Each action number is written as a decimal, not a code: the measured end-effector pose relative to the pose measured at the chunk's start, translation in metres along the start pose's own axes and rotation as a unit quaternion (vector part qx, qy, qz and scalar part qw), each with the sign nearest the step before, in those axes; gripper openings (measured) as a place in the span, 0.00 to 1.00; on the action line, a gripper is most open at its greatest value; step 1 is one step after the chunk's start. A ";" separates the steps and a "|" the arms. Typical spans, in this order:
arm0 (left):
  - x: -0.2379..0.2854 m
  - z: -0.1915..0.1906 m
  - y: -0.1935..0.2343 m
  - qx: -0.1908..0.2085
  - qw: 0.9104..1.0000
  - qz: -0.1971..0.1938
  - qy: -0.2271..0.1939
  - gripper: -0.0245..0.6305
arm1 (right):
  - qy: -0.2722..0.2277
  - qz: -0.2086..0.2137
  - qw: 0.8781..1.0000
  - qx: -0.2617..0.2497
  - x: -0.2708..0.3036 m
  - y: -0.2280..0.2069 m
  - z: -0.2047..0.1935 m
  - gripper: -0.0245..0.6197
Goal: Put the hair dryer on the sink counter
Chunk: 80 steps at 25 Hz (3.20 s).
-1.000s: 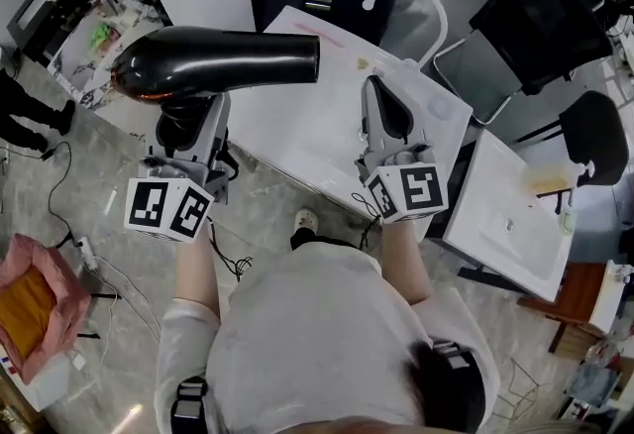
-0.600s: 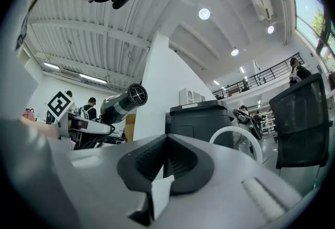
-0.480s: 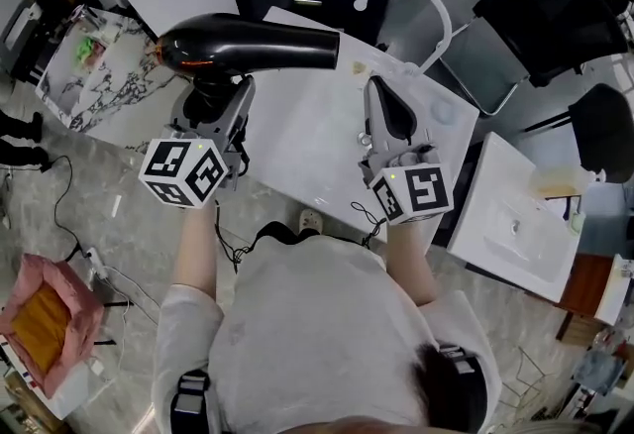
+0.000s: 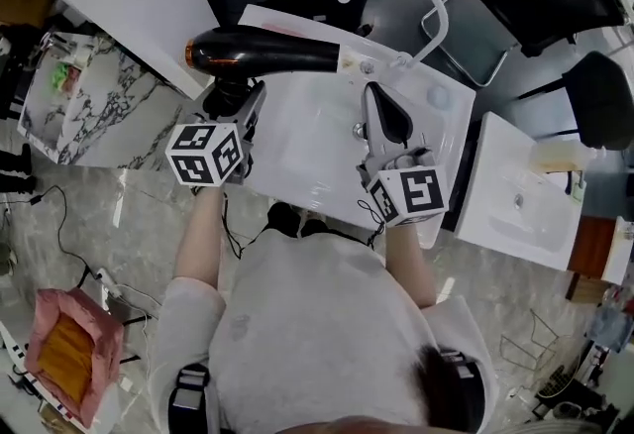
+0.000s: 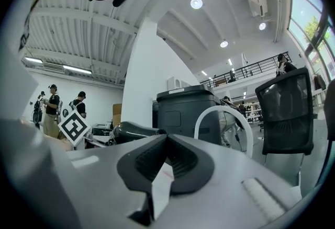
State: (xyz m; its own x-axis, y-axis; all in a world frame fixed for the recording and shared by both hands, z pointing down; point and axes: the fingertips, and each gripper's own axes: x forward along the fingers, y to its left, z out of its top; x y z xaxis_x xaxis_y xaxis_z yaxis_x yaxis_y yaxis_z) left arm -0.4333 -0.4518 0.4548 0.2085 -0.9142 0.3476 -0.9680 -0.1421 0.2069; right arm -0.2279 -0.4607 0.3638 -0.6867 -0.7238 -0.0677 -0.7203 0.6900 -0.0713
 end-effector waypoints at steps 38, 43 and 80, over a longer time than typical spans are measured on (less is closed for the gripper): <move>0.179 -0.146 0.060 -0.024 0.963 -0.040 0.264 0.43 | 0.069 -0.185 0.980 -0.026 0.011 -0.044 -0.031 0.05; 0.187 -0.146 0.059 -0.022 0.965 -0.043 0.259 0.43 | 0.074 -0.188 0.979 -0.024 0.014 -0.043 -0.035 0.05; 0.118 -0.064 0.055 0.019 0.995 -0.016 0.097 0.19 | 0.056 -0.107 0.992 -0.031 0.026 -0.012 -0.023 0.05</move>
State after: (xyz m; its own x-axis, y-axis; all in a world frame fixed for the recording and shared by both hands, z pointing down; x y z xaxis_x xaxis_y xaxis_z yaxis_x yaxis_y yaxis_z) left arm -0.4532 -0.5436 0.5657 0.2587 -0.8188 0.5125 -0.9642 -0.1872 0.1877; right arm -0.2393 -0.4878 0.3859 -0.5222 -0.8511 0.0545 -0.8526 0.5225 -0.0107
